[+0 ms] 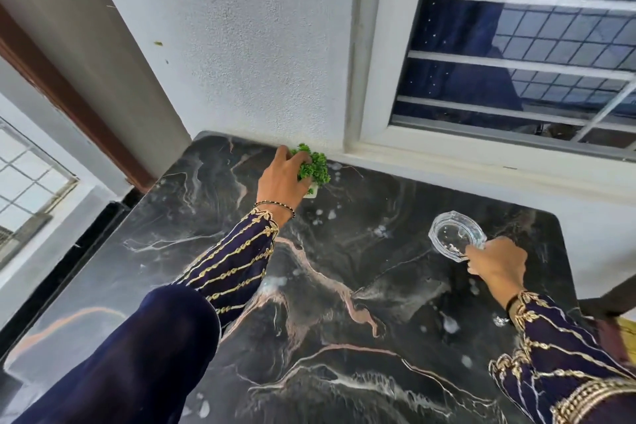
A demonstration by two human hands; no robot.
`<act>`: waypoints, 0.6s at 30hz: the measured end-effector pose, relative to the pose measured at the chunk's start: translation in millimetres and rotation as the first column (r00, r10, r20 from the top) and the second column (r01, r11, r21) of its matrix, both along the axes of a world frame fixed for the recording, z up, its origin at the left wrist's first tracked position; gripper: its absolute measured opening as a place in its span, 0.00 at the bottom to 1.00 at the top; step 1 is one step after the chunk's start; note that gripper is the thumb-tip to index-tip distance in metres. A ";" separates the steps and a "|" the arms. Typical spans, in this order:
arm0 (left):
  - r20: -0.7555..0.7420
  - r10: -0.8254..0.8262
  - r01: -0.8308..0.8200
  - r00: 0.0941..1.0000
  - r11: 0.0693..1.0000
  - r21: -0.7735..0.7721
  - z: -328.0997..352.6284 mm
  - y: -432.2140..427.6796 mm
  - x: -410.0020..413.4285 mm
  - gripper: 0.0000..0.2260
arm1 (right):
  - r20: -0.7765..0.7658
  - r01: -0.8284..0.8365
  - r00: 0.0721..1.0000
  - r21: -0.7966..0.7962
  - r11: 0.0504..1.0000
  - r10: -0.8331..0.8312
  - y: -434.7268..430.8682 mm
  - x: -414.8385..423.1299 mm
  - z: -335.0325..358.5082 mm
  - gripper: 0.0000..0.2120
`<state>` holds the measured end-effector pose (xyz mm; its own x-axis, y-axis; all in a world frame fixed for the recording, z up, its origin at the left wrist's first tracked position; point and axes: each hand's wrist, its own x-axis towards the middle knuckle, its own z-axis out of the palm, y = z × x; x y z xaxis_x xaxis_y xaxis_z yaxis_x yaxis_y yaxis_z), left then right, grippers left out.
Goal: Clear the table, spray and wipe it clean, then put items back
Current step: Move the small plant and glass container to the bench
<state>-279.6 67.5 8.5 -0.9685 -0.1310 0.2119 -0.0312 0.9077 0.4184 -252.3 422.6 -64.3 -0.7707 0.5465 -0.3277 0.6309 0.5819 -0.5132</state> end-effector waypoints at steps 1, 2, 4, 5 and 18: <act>-0.001 -0.012 0.012 1.000 1.000 -0.001 1.1 7.1 2.9 0.14 | -0.020 0.010 1.000 -0.007 1.000 -0.010 1.6 -0.6 0.5 0.11; -0.001 -0.025 0.025 1.000 1.000 -0.003 2.1 16.6 7.1 0.15 | -0.035 0.021 0.999 -0.015 1.000 -0.021 4.6 1.4 1.6 0.12; 0.001 -0.043 0.043 0.999 0.999 0.005 4.0 33.7 15.5 0.15 | -0.046 0.016 0.999 -0.023 1.000 -0.018 7.9 6.5 5.2 0.16; 0.002 -0.053 0.053 0.999 0.999 0.010 5.3 45.8 21.2 0.15 | -0.055 0.010 0.998 -0.033 0.999 -0.012 13.2 11.6 6.0 0.16; 0.013 -0.232 0.229 0.973 0.968 0.098 15.0 313.6 132.5 0.12 | -0.259 -0.176 0.959 -0.230 0.957 0.114 209.5 148.1 35.1 0.13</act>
<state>-147.1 381.2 23.5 -0.9795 0.0778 0.1859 0.1631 0.8475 0.5050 -104.2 632.0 -29.2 -0.9078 0.3482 -0.2339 0.3894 0.4924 -0.7784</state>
